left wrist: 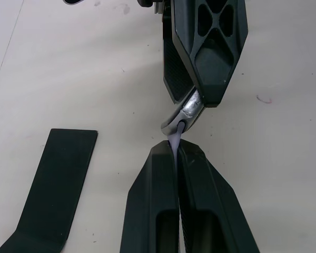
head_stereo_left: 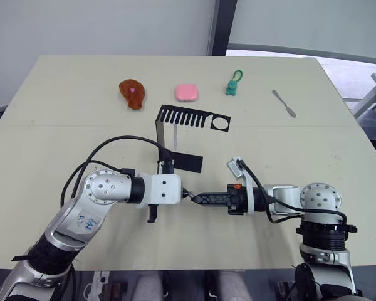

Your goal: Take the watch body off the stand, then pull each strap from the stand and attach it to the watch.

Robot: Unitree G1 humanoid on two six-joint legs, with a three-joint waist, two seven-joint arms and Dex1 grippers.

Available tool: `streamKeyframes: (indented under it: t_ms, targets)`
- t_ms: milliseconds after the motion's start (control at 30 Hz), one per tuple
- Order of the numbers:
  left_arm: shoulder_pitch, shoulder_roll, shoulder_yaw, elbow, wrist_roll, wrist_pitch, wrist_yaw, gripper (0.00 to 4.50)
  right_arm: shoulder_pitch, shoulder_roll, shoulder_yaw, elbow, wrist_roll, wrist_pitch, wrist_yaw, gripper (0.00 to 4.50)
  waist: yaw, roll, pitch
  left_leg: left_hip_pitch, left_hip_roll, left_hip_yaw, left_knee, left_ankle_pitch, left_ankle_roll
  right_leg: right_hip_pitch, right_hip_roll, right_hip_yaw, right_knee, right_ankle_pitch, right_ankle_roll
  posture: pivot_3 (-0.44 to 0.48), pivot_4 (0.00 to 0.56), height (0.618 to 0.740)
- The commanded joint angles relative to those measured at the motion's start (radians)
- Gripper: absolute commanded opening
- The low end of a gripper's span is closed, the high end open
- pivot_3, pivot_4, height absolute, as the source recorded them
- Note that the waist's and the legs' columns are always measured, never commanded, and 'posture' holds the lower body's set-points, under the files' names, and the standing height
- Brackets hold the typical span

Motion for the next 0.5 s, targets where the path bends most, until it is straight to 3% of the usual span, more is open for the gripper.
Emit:
streamKeyframes:
  t_ms: [33, 500]
  targets:
    - [-0.014, -0.025, -0.008, -0.073, -0.031, -0.026, 0.008, 0.0, -0.021, 0.052, 0.046, -0.038, 0.036, 0.012, 0.02, 1.51, 0.0, 0.0, 0.0, 0.0, 0.0, 0.0, 0.0, 0.0, 0.0, 0.0, 0.0, 0.0, 0.0, 0.0, 0.0, 0.0, 0.15, 0.74]
    - [0.012, -0.008, 0.037, -0.114, -0.059, -0.029, -0.002, 0.0, -0.03, 0.05, 0.051, -0.008, 0.008, 0.013, -0.001, 1.51, 0.0, 0.0, 0.0, 0.0, 0.0, 0.0, 0.0, 0.0, 0.0, 0.0, 0.0, 0.0, 0.001, 0.0, 0.0, 0.0, 0.15, 0.74]
